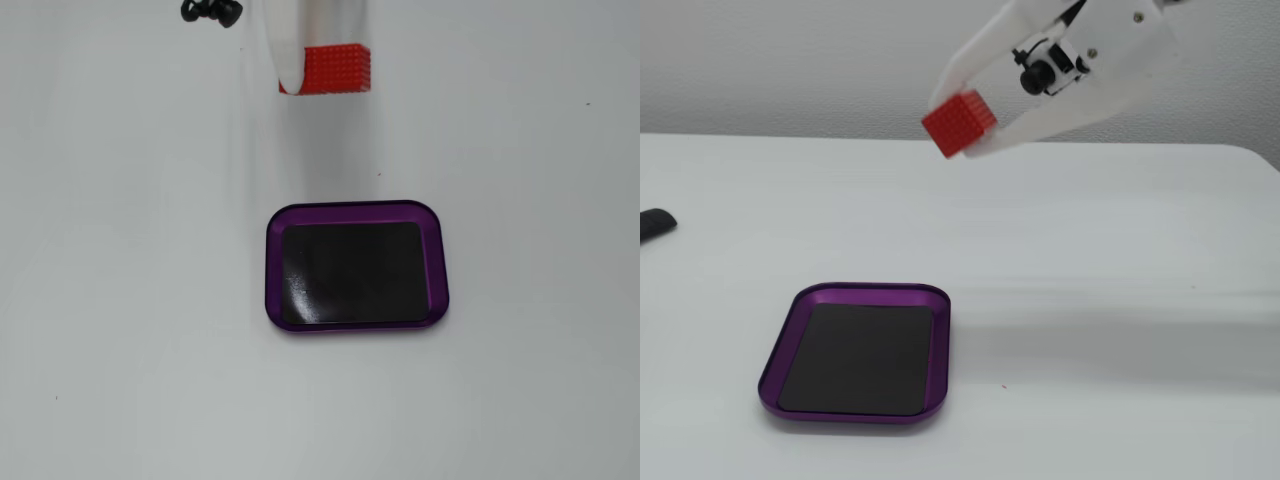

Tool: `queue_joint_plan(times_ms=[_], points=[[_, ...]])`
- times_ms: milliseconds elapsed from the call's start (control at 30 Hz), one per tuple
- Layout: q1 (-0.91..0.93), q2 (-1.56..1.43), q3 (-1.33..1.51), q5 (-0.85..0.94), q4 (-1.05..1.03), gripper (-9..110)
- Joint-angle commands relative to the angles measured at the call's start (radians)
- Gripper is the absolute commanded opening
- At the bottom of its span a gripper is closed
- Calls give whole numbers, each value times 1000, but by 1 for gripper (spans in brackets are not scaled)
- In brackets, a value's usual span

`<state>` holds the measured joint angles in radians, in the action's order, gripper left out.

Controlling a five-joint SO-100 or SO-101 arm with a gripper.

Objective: Pick up the cube and place it in the box.

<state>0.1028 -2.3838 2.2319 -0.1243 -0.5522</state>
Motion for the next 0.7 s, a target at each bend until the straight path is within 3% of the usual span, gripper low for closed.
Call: queue_joint_plan(times_ms=[0,233,500,667], points=[[14,-20,67,94,189,-1],[14,351,64,156,465,0],[14,726,-222,156,462,0],[3,781,-233,155,460,0]])
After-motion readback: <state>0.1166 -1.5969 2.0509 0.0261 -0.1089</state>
